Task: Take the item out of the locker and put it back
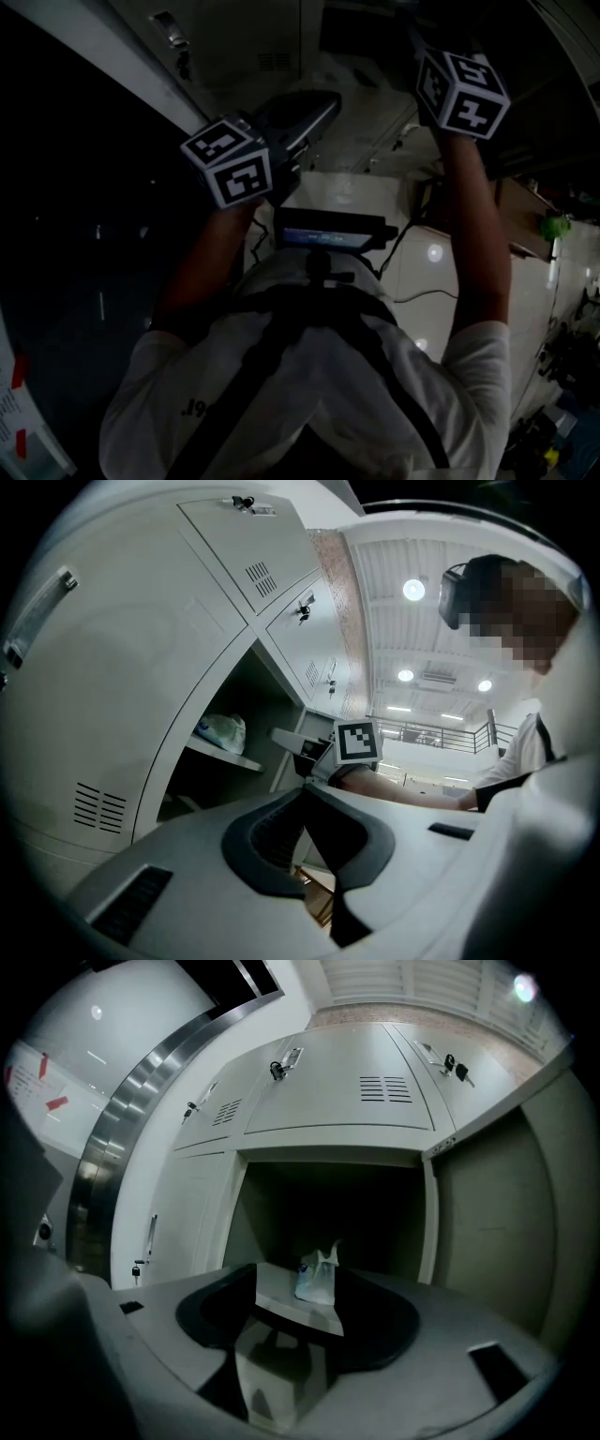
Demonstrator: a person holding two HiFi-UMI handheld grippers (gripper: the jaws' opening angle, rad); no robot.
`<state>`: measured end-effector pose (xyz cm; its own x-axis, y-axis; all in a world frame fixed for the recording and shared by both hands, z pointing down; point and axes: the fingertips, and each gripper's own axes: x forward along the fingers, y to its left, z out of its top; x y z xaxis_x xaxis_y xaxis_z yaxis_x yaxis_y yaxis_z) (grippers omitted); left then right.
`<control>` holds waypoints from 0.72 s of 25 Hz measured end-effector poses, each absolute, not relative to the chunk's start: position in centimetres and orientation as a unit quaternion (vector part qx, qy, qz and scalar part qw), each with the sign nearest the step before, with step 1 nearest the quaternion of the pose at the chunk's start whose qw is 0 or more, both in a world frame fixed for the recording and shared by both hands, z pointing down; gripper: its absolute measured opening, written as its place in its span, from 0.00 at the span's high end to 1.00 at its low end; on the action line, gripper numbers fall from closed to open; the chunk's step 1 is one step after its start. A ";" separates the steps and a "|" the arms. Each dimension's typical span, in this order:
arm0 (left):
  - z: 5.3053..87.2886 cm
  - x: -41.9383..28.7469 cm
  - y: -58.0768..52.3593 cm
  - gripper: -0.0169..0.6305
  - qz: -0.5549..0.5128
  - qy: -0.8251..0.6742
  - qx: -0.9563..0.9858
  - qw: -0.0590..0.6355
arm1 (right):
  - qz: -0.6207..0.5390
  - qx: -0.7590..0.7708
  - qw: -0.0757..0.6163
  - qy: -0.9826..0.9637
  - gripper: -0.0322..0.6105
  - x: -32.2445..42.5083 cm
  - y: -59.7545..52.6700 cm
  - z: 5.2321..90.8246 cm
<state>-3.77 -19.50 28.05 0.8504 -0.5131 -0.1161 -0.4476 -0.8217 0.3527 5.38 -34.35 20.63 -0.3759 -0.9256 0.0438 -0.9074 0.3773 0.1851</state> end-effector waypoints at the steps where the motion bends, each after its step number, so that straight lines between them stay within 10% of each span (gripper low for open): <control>1: 28.1 -3.8 -19.6 0.97 -0.104 -0.252 0.949 0.159 | -0.063 0.555 0.069 -0.827 0.53 5.4 -34.3 20.8; 18: 28.8 -3.8 -18.3 0.97 -0.102 -0.233 0.951 0.175 | -0.002 0.543 0.050 -0.838 0.53 6.0 -28.0 24.7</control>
<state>-3.76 -18.26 28.85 0.8704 -0.4793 -0.1128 -0.4080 -0.8303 0.3796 5.98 -28.01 24.74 -0.4055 -0.9104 0.0818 -0.9100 0.4105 0.0588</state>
